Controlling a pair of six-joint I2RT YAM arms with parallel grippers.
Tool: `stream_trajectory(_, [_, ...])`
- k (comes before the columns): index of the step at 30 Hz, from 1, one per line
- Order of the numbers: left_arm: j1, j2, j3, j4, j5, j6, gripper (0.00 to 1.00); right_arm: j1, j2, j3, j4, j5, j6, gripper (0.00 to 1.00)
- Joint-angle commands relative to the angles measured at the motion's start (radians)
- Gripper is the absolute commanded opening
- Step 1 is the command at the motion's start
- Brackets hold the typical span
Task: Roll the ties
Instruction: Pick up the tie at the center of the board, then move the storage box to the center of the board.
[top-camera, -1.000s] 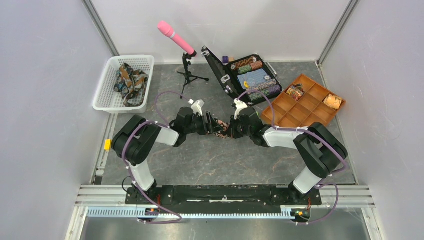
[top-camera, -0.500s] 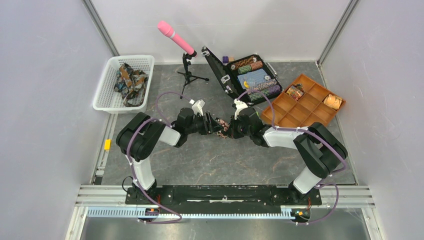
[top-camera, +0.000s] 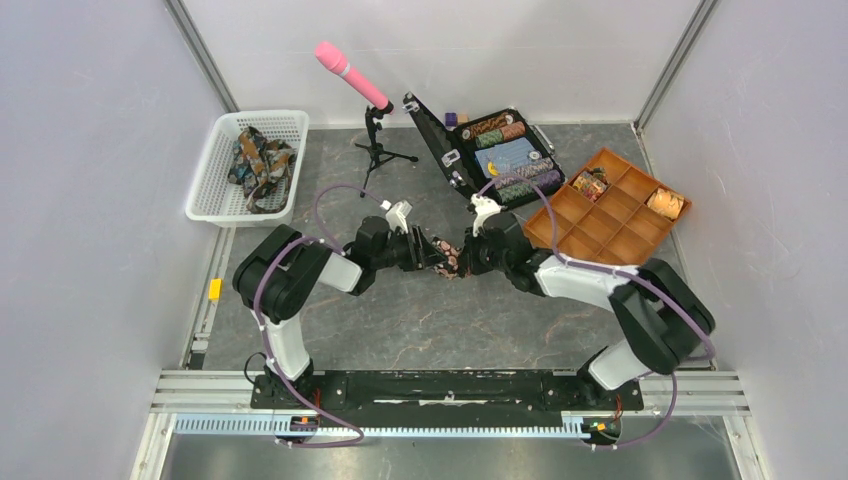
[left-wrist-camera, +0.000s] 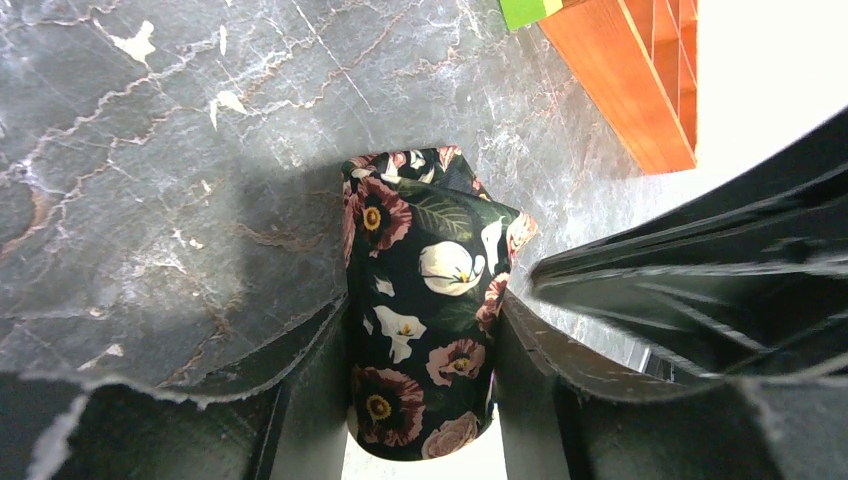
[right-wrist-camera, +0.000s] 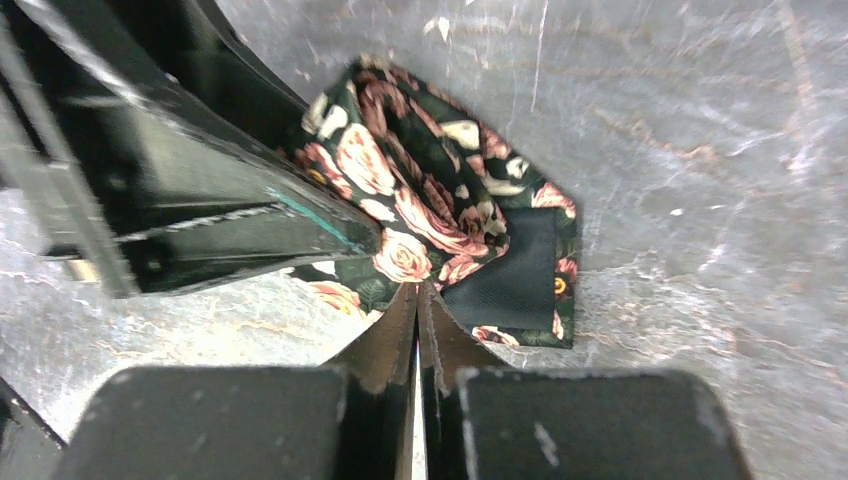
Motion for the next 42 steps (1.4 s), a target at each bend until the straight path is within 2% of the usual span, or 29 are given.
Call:
stream_trajectory(1, [-0.011, -0.005, 0.0, -0.033, 0.027, -0.02, 0.55, -0.008, -0.155, 0.012, -0.077, 0.12, -0.052, 0.06])
stream_trajectory(5, [-0.012, -0.032, -0.011, -0.035, 0.023, -0.027, 0.55, -0.06, -0.278, -0.019, -0.186, 0.257, -0.061, 0.05])
stream_trajectory(9, [-0.02, -0.068, -0.016, -0.072, 0.007, -0.018, 0.55, -0.202, -0.345, -0.018, -0.299, 0.352, -0.05, 0.04])
stream_trajectory(13, [-0.031, -0.093, -0.003, -0.139, -0.013, 0.004, 0.55, -0.371, -0.324, -0.005, -0.351, 0.33, -0.052, 0.03])
stream_trajectory(18, [-0.041, -0.112, 0.0, -0.192, -0.04, 0.022, 0.54, -0.492, -0.254, 0.0, -0.374, 0.328, -0.071, 0.01])
stream_trajectory(24, [-0.047, -0.151, 0.007, -0.266, -0.079, 0.05, 0.55, -0.538, -0.171, 0.007, -0.396, 0.343, -0.117, 0.03])
stream_trajectory(30, [-0.053, -0.161, 0.025, -0.293, -0.083, 0.055, 0.55, -0.549, -0.158, -0.013, -0.386, 0.385, -0.135, 0.03])
stream_trajectory(42, [-0.067, -0.206, 0.055, -0.408, -0.13, 0.104, 0.54, -0.552, -0.144, -0.098, -0.398, 0.142, -0.157, 0.01])
